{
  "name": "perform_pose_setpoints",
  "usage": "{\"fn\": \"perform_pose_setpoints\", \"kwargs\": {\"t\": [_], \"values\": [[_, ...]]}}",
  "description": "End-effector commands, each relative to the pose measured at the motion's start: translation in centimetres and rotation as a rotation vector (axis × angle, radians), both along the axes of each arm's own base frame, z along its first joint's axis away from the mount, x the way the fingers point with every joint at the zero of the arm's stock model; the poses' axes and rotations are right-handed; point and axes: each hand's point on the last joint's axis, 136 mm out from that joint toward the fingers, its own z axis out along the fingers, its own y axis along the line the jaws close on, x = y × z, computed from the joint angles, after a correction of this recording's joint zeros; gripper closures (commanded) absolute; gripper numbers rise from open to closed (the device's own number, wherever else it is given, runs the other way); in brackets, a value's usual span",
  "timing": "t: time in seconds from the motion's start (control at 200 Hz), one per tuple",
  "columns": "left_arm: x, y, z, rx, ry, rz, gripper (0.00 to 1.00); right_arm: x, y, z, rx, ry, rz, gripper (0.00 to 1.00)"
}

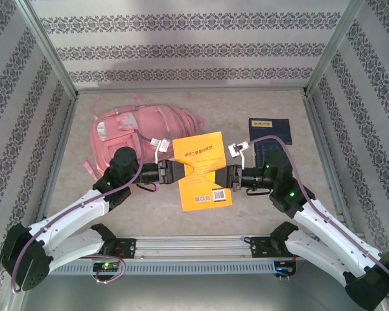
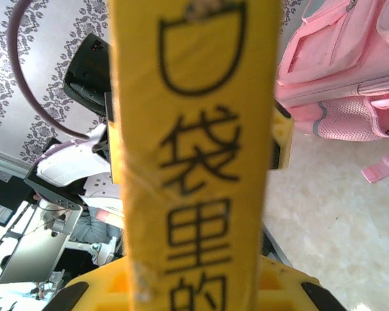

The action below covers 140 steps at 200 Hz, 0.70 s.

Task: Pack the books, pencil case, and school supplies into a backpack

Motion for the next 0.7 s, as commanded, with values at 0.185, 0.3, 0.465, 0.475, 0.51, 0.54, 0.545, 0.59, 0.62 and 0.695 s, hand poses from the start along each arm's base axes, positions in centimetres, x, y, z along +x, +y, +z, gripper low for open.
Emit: {"fn": "perform_pose_setpoints", "kwargs": {"t": [0.185, 0.3, 0.465, 0.475, 0.51, 0.54, 0.545, 0.59, 0.62, 0.695], "values": [[-2.7, -0.2, 5.9, -0.176, -0.196, -0.081, 0.83, 0.0, -0.3, 3.5, 0.067, -0.118, -0.014, 1.0], [-2.6, 0.0, 5.9, -0.181, -0.205, -0.063, 1.0, 0.5, -0.6, 3.2, 0.06, -0.115, -0.044, 1.0], [-1.9, 0.5, 5.8, -0.178, -0.205, 0.004, 1.0, 1.6, -1.7, 2.7, 0.036, -0.112, -0.125, 0.67], [-1.8, 0.6, 5.9, -0.177, -0.205, 0.011, 1.0, 1.7, -1.7, 2.6, 0.035, -0.113, -0.132, 0.62], [-1.6, 0.6, 6.0, -0.174, -0.204, 0.029, 1.0, 1.9, -2.0, 2.6, 0.03, -0.115, -0.157, 0.45], [-1.3, 0.8, 6.1, -0.175, -0.204, 0.048, 1.0, 2.1, -2.3, 2.6, 0.033, -0.117, -0.186, 0.32], [-1.3, 0.8, 6.2, -0.175, -0.204, 0.051, 1.0, 2.2, -2.3, 2.6, 0.034, -0.117, -0.19, 0.31], [-0.8, 1.1, 6.5, -0.186, -0.202, 0.086, 1.0, 2.4, -2.7, 2.8, 0.058, -0.118, -0.224, 0.21], [-0.5, 1.3, 6.9, -0.193, -0.203, 0.114, 1.0, 2.6, -2.9, 2.8, 0.072, -0.113, -0.244, 0.17], [0.4, 2.1, 8.0, -0.232, -0.21, 0.196, 1.0, 2.9, -3.4, 3.1, 0.122, -0.109, -0.289, 0.06]]}}
